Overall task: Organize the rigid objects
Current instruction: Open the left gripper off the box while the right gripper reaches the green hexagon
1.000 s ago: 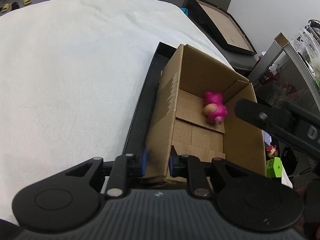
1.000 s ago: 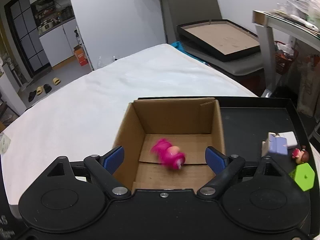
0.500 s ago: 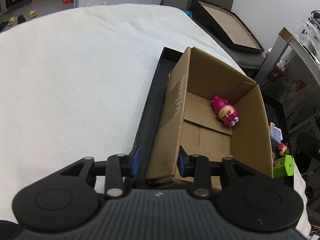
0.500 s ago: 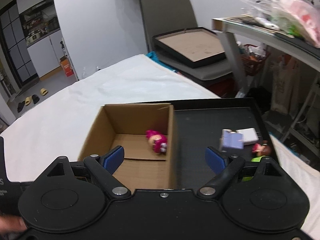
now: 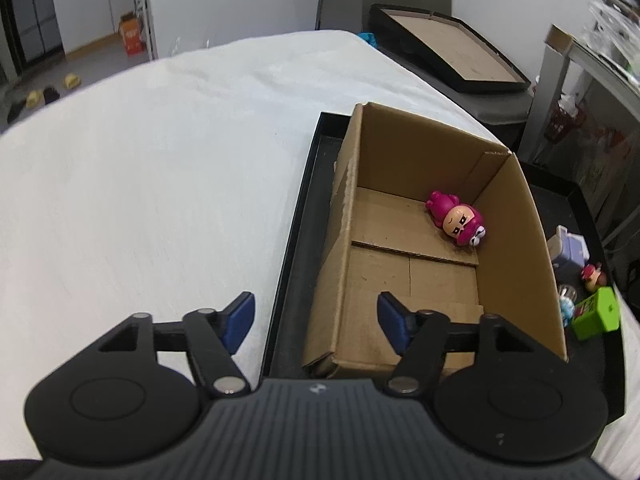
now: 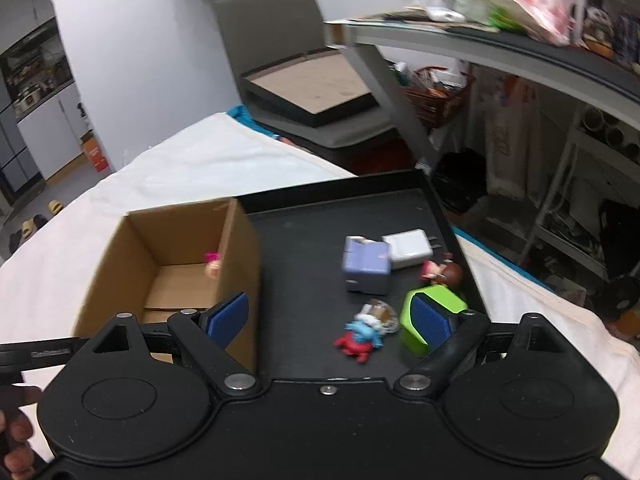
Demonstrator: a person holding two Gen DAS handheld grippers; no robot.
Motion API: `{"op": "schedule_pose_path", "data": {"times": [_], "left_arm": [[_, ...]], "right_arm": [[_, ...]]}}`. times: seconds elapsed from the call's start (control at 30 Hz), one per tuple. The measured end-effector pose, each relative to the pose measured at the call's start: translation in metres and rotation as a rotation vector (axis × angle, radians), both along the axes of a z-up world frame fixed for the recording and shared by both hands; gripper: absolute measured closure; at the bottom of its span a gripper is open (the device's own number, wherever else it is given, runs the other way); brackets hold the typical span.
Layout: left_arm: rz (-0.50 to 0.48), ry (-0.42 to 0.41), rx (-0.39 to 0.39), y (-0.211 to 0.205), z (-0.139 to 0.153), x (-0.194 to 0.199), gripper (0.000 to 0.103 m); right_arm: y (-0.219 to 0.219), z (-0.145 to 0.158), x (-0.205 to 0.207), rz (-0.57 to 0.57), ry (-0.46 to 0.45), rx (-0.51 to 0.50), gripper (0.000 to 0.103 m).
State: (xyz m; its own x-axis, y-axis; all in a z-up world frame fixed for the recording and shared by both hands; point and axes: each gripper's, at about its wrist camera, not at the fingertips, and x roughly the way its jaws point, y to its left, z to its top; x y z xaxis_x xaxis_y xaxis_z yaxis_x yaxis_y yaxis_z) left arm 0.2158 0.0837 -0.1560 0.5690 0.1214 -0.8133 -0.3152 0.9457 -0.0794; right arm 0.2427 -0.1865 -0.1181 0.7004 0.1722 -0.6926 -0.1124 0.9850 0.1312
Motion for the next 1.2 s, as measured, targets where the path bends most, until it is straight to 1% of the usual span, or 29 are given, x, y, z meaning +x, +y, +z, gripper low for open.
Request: {"op": "schedule_pose_path", "data": {"times": [0.13,0.37,0.47,0.83,0.93,1.0,1.07,1.17,1.2], "left_arm": [[-0.022,0.007,0.048,-0.008,0.003,0.002,0.031],[-0.061,0.033,0.135,-0.025,0.007,0.011,0.030],[-0.067,0.042,0.165,-0.031,0.009,0.014,0.029],[-0.087,0.071,0.270,-0.055,0.017,0.028,0.029],[-0.095,0.081,0.293,-0.063,0.018,0.032,0.029],[-0.096,0.093,0.297,-0.068,0.018,0.034,0.028],[-0.092,0.101,0.303,-0.071,0.019,0.034,0.028],[-0.085,0.104,0.310,-0.075,0.022,0.033,0.028],[-0.082,0.104,0.310,-0.076,0.023,0.033,0.028]], "right_arm": [[-0.020,-0.013,0.004,-0.042,0.018,0.040,0.015],[-0.046,-0.038,0.016,-0.119,0.053,0.082,0.015],[-0.051,-0.047,0.022,-0.145,0.073,0.092,0.015],[-0.056,-0.069,0.041,-0.162,0.115,0.114,0.016],[-0.059,-0.073,0.044,-0.161,0.131,0.128,0.020],[-0.060,-0.076,0.046,-0.159,0.141,0.130,0.025],[-0.062,-0.079,0.047,-0.153,0.162,0.135,0.050],[-0.066,-0.077,0.044,-0.175,0.161,0.118,0.052],[-0.068,-0.076,0.043,-0.176,0.156,0.127,0.052]]}}
